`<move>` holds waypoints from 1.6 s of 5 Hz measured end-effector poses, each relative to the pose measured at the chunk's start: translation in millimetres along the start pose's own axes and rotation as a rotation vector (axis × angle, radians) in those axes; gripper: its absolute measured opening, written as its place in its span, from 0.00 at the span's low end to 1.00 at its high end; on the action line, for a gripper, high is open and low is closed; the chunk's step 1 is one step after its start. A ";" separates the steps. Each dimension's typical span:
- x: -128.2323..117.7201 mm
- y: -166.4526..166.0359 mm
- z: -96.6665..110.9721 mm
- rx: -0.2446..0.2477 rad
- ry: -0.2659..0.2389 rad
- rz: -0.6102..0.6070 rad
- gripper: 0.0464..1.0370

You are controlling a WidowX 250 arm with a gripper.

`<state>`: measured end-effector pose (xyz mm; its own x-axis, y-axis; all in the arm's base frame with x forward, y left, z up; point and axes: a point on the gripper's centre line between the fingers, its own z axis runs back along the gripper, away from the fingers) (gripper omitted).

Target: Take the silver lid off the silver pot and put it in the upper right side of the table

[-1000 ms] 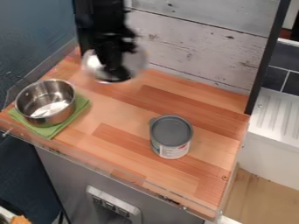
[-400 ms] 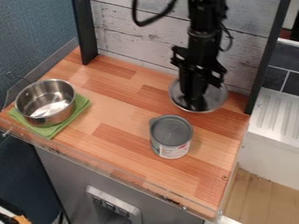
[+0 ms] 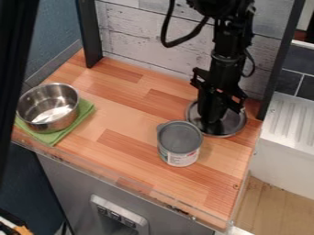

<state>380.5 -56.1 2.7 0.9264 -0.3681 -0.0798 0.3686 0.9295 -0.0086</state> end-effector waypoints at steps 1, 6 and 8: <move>-1.4 -0.7 -2.0 0.012 0.006 -0.006 0.60; -29.0 -4.6 56.1 0.064 -0.112 0.106 0.96; -29.3 -5.2 55.8 0.064 -0.110 0.103 0.96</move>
<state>355.8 -51.4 60.7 0.9611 -0.2741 0.0329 0.2720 0.9606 0.0578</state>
